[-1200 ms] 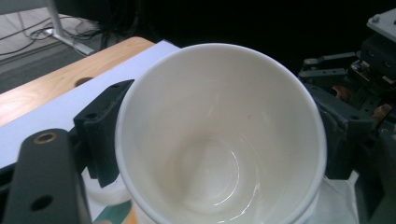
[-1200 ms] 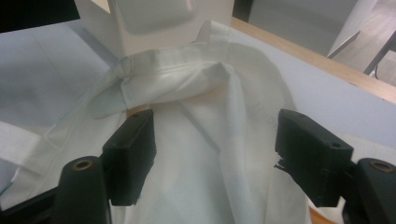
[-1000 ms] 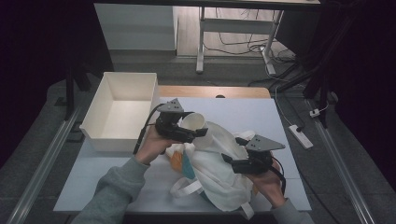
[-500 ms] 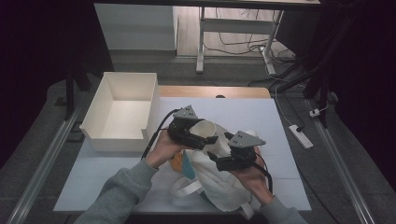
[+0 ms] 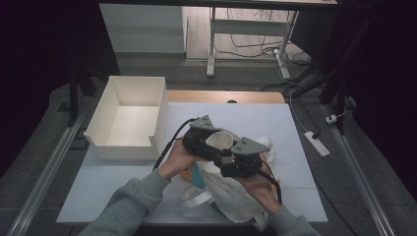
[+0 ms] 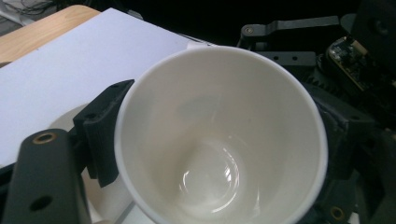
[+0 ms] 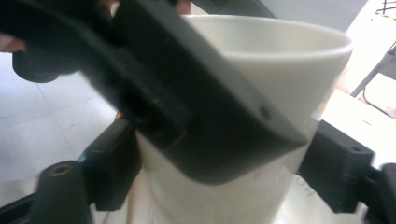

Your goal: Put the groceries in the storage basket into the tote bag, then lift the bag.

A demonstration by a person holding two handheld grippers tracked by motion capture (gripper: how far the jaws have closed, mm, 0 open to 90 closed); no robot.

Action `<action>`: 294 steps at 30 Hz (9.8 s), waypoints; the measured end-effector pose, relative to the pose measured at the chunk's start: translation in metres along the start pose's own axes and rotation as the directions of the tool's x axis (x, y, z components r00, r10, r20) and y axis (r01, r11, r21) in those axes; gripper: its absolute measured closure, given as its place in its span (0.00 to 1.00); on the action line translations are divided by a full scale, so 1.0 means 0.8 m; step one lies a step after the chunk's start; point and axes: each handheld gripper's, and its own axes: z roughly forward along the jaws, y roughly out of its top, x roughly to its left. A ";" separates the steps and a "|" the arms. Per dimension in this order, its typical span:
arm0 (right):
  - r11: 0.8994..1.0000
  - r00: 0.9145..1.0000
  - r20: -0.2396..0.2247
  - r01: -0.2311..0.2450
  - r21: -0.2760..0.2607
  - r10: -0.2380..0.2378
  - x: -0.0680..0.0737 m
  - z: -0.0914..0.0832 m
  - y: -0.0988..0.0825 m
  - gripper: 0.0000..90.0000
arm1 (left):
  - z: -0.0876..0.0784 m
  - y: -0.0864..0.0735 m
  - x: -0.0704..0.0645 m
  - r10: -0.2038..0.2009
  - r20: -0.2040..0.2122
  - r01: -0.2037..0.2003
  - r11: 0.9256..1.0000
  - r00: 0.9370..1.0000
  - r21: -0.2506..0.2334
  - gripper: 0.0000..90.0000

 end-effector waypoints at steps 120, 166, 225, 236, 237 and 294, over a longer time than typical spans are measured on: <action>0.986 0.987 0.049 -0.154 0.057 0.151 -0.089 -0.088 -0.074 0.20 | -0.036 -0.075 0.020 -0.036 -0.216 0.077 0.980 0.976 0.184 0.23; 0.960 0.990 0.059 -0.141 0.240 0.131 -0.070 -0.113 -0.098 0.95 | -0.065 -0.104 0.014 -0.058 -0.136 0.080 0.983 0.989 0.163 0.93; 0.983 0.941 0.286 -0.162 -0.091 0.182 -0.190 -0.103 0.029 0.98 | -0.137 -0.037 0.107 -0.186 -0.283 0.144 0.976 0.941 -0.164 0.93; 0.976 0.937 0.276 -0.220 -0.009 0.214 -0.202 -0.071 -0.003 0.98 | -0.119 -0.038 0.108 -0.184 -0.285 0.155 0.980 0.941 -0.121 0.92; 0.975 0.937 0.274 -0.223 -0.003 0.215 -0.203 -0.069 -0.004 0.98 | -0.118 -0.037 0.107 -0.181 -0.289 0.153 0.981 0.940 -0.117 0.92; 0.968 0.962 0.111 -0.249 -0.012 0.249 -0.138 -0.133 -0.113 0.47 | -0.174 -0.167 0.019 -0.182 -0.305 0.179 0.983 0.935 -0.036 0.35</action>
